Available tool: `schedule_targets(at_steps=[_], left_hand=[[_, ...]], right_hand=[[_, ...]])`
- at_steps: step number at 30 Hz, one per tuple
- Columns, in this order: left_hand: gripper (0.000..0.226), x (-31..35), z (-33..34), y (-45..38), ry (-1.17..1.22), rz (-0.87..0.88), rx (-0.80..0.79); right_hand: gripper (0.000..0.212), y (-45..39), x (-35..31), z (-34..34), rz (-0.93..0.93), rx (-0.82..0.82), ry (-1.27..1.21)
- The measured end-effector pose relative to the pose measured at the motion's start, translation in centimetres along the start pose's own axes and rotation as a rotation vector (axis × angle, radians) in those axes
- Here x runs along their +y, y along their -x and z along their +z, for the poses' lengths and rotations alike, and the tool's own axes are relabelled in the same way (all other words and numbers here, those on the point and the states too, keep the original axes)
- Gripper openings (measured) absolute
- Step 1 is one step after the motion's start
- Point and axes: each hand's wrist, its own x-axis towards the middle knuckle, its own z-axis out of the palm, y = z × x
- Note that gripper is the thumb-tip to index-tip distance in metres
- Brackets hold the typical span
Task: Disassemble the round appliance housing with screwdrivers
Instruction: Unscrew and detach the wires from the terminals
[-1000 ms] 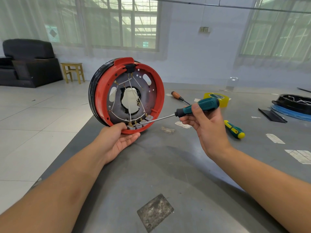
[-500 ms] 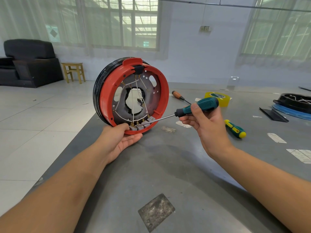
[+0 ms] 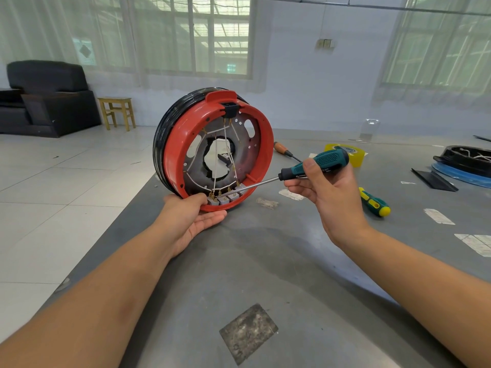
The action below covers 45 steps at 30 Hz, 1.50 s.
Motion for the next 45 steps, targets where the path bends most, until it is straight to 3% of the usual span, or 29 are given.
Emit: schedule_targets(at_steps=[8, 14, 22, 33, 38, 43, 45], left_hand=[[0.047, -0.35, -0.11, -0.69, -0.023, 0.03, 0.023], [0.049, -0.52, 0.14, -0.81, -0.024, 0.068, 0.047], [0.051, -0.55, 0.27, -0.51, -0.015, 0.084, 0.032], [0.054, -0.54, 0.42, -0.04, -0.039, 0.115, 0.03], [0.05, -0.56, 0.62, 0.0, -0.042, 0.119, 0.047], [0.046, -0.61, 0.67, -0.19, -0.04, 0.115, 0.076], [0.044, -0.56, 0.72, -0.15, -0.04, 0.112, 0.094]], right_hand=[[0.037, 0.13, -0.26, 0.11, 0.0, -0.021, 0.001], [0.045, 0.18, -0.52, 0.16, -0.017, -0.024, 0.006], [0.037, 0.22, -0.76, 0.39, -0.026, -0.022, -0.011], [0.05, -0.24, -0.52, 0.08, -0.025, -0.025, 0.002], [0.038, -0.37, -0.51, -0.34, -0.044, -0.023, 0.054], [0.064, 0.14, -0.47, -0.32, -0.041, -0.048, 0.103], [0.065, 0.37, -0.5, -0.31, -0.056, -0.057, 0.103]])
